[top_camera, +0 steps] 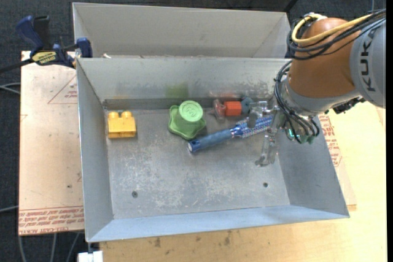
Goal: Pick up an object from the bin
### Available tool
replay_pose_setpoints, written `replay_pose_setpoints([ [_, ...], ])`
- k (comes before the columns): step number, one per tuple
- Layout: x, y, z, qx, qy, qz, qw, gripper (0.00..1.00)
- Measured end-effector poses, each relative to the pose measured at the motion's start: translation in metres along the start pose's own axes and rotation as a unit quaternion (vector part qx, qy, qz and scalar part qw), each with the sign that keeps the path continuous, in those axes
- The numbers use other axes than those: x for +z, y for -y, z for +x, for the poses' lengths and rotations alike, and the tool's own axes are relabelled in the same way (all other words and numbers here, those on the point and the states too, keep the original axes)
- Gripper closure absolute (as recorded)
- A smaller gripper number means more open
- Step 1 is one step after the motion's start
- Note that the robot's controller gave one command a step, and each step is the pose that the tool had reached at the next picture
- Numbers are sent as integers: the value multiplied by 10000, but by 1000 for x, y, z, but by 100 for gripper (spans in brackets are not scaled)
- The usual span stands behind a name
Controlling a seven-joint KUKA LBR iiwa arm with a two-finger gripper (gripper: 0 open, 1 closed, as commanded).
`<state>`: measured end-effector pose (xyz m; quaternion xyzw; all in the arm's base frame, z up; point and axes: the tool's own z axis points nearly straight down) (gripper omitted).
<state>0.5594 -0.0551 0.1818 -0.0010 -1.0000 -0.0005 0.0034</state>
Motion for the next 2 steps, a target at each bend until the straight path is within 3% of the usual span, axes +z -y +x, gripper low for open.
replay_pose_setpoints([
  [1,100,-10,-50,-518,29,-1,9987,0],
  [2,96,-10,-50,-521,38,4,9986,100],
])
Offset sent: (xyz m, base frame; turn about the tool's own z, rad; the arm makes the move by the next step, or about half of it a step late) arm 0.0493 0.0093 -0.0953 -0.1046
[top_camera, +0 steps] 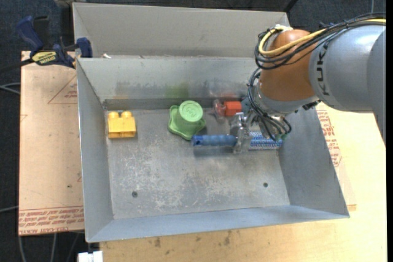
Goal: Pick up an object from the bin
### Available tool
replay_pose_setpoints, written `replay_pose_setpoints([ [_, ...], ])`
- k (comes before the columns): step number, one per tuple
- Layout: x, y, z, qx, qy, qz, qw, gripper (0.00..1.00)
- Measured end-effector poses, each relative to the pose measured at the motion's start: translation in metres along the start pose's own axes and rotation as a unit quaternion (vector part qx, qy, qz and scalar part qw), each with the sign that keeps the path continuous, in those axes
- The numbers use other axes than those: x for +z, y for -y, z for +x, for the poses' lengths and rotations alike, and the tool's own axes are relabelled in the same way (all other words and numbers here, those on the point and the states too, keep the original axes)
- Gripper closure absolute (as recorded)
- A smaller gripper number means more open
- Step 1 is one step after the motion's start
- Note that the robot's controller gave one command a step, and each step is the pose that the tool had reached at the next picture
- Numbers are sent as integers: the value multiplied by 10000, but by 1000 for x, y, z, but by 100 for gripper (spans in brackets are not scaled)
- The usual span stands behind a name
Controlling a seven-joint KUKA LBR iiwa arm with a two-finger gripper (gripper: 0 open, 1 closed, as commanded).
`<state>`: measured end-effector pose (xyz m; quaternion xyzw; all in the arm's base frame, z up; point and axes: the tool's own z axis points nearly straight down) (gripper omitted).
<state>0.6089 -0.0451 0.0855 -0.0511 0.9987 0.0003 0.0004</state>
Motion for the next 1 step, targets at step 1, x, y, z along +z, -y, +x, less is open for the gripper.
replay_pose_setpoints([
  [1,-147,8,6,-15,46,13,10000,100],
])
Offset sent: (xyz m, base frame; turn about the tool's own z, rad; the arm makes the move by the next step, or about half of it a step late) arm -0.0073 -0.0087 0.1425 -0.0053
